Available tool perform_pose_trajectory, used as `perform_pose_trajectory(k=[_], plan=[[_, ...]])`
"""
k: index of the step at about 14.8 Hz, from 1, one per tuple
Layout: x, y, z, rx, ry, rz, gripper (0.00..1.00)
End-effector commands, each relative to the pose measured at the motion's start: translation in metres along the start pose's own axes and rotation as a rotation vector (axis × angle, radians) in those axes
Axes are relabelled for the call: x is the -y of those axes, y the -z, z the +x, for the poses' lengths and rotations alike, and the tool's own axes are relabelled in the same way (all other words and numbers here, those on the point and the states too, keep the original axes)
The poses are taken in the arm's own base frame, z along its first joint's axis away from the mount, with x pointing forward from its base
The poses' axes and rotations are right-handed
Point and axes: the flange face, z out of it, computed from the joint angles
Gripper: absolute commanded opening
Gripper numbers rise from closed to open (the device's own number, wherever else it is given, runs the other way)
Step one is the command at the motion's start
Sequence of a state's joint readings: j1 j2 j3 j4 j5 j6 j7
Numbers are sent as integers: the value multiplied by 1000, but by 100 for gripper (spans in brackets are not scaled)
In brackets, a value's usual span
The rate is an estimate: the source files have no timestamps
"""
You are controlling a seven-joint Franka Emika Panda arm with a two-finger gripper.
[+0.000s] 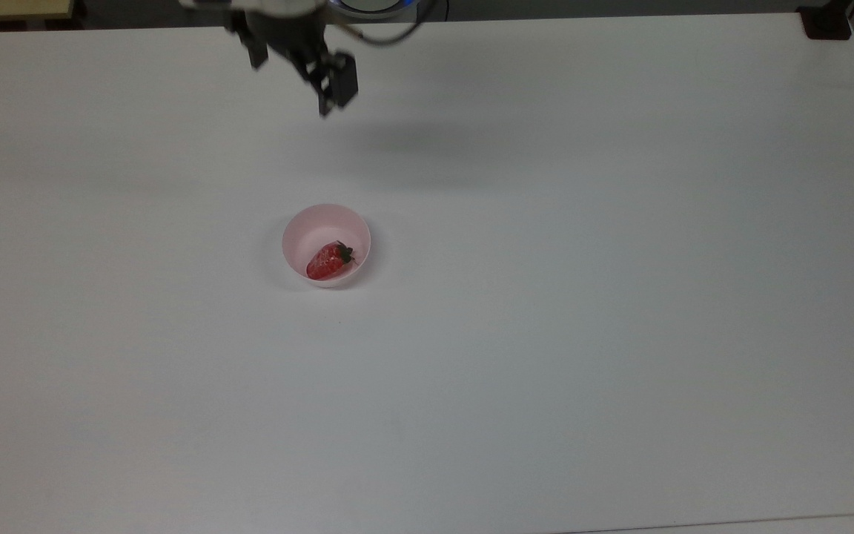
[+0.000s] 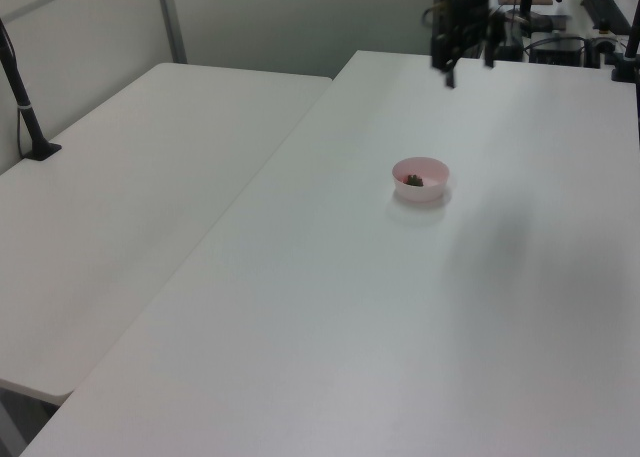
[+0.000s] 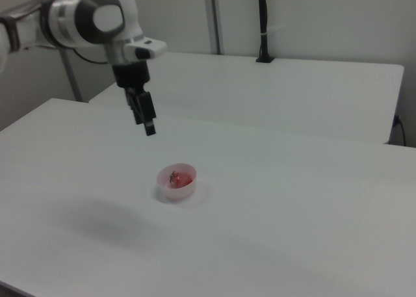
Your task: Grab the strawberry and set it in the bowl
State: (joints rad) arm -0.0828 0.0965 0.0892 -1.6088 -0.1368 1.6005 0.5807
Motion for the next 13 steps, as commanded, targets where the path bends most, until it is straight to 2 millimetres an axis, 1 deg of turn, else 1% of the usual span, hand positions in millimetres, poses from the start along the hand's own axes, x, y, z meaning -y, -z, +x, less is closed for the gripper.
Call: perform_pose_trajectory(k=[1, 2, 3, 5, 7, 8, 9, 10, 13], plan=[[-41, 36, -36, 67, 160, -8, 100], [-48, 52, -46, 46, 194, 34, 100], [-49, 55, -47, 46, 222, 62, 100], [-43, 61, -43, -13, 335, 89, 100], [-42, 63, -37, -59, 436, 104, 100], [-43, 61, -31, -91, 518, 106, 100], [-46, 61, -29, -98, 564, 106, 100], [-50, 60, -26, -99, 592, 105, 100], [-50, 58, -23, -100, 583, 105, 100]])
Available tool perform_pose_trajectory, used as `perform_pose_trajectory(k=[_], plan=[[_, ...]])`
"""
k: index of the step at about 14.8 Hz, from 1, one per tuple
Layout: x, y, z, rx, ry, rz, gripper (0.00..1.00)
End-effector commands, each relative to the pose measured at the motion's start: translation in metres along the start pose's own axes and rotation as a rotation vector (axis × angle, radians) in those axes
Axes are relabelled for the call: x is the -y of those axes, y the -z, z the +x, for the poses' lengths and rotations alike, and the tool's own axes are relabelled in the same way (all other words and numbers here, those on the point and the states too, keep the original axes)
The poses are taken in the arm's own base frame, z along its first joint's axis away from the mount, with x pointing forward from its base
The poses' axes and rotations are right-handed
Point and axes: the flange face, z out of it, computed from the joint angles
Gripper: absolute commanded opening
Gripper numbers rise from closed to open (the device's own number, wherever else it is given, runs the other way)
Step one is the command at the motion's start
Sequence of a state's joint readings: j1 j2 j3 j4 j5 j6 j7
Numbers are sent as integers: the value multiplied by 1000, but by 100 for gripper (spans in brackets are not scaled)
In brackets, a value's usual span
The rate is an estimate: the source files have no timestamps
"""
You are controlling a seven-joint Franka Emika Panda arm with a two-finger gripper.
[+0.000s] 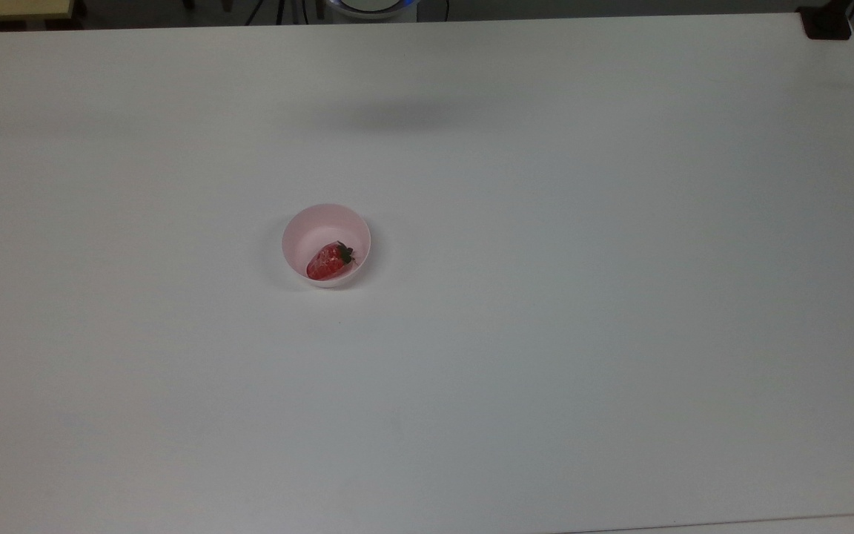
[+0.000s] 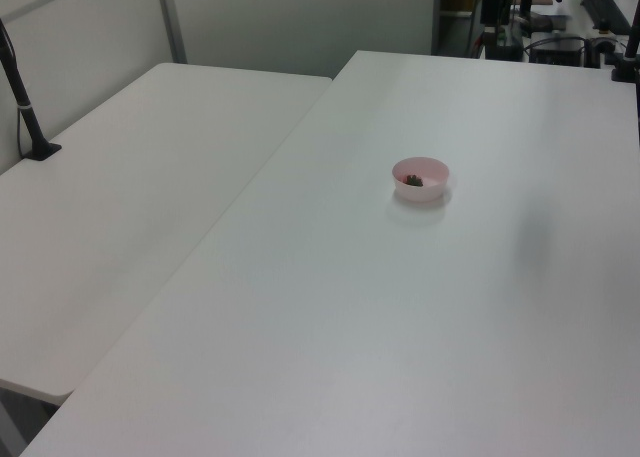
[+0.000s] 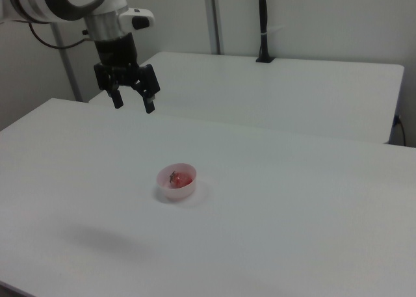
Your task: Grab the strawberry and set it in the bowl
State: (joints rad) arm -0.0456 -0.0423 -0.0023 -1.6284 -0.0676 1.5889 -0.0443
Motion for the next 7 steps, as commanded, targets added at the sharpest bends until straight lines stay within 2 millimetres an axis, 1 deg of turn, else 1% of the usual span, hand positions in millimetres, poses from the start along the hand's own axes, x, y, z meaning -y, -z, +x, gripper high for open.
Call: perform_pose_trajectory(k=[1, 2, 4, 7], plan=[[-4, 0, 0, -32, 16, 13, 100], [-8, 1, 1, -45, -9, 21, 100], [-9, 1, 6, -81, -66, 31, 100], [-11, 2, 11, -115, -75, 33, 100]])
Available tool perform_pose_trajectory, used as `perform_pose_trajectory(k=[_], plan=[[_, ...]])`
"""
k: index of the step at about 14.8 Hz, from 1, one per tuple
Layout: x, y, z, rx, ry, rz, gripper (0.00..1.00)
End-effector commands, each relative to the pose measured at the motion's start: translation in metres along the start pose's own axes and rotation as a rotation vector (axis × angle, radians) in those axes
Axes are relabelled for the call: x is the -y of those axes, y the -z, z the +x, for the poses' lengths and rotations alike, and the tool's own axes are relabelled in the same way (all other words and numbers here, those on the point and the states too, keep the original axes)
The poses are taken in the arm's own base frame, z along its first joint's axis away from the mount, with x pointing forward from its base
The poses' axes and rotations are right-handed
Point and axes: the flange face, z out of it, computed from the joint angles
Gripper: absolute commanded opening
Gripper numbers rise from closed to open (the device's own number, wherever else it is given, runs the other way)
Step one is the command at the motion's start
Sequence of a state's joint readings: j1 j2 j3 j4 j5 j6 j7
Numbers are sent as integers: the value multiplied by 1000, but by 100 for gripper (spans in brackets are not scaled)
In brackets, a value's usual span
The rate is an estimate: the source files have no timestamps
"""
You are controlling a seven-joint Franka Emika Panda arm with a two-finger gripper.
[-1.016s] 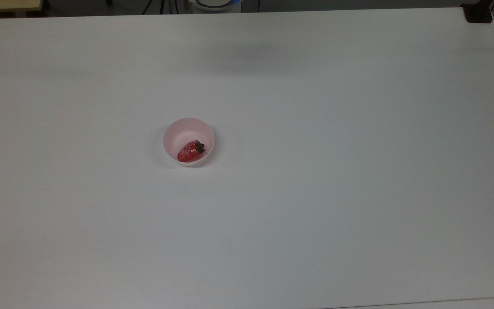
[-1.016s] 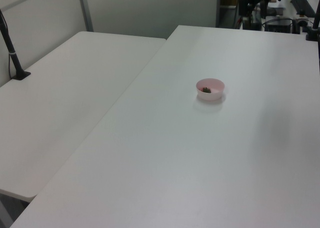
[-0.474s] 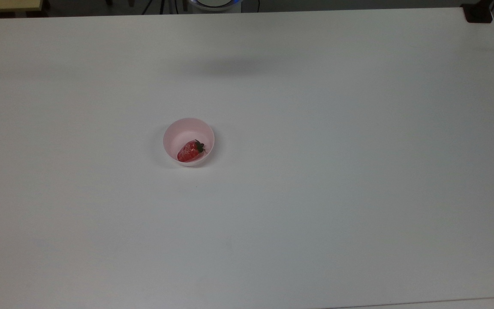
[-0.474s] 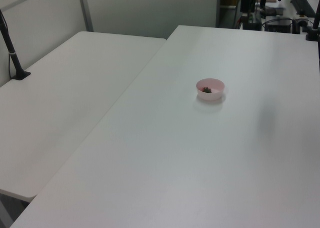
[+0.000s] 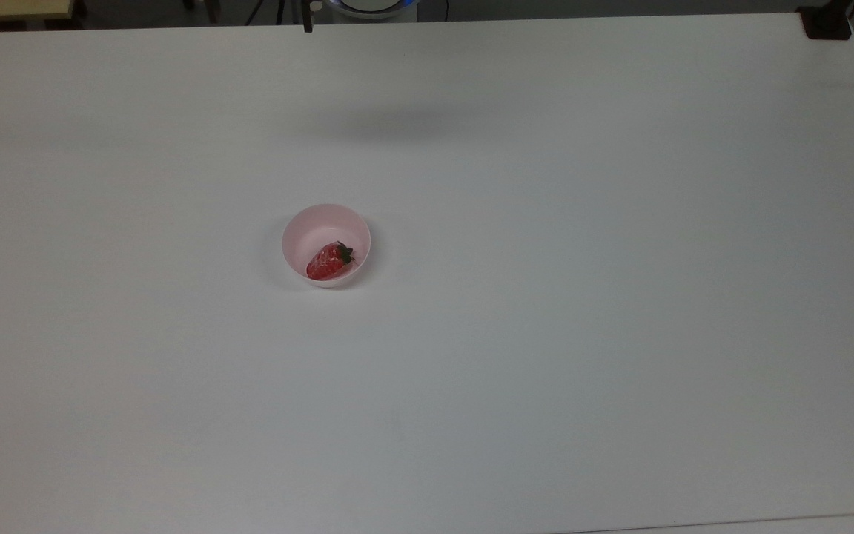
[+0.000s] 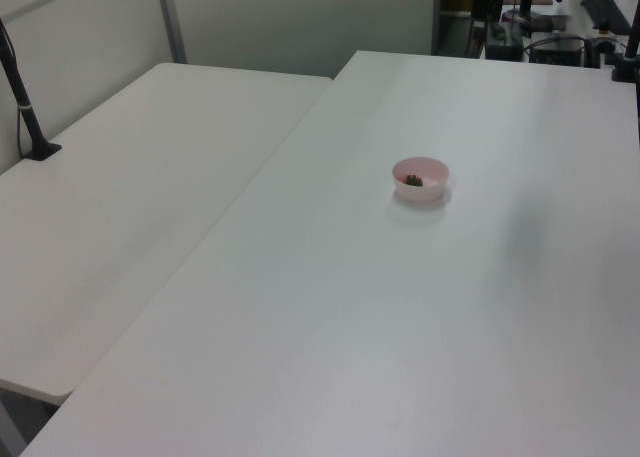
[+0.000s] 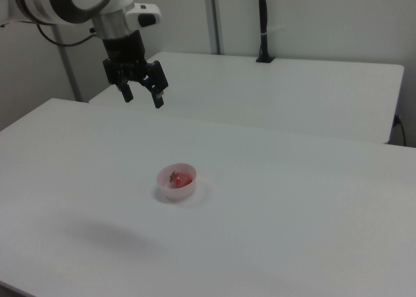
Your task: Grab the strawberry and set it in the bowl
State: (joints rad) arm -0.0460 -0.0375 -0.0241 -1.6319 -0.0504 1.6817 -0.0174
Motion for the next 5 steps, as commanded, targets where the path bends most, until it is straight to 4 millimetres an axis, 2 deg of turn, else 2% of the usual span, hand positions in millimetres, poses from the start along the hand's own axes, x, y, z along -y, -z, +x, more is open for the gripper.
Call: perform_pose_trajectory(k=[1, 5], plan=[[-2, -2, 1, -31, -29, 18, 100], [0, -3, 1, -28, -18, 20, 100]])
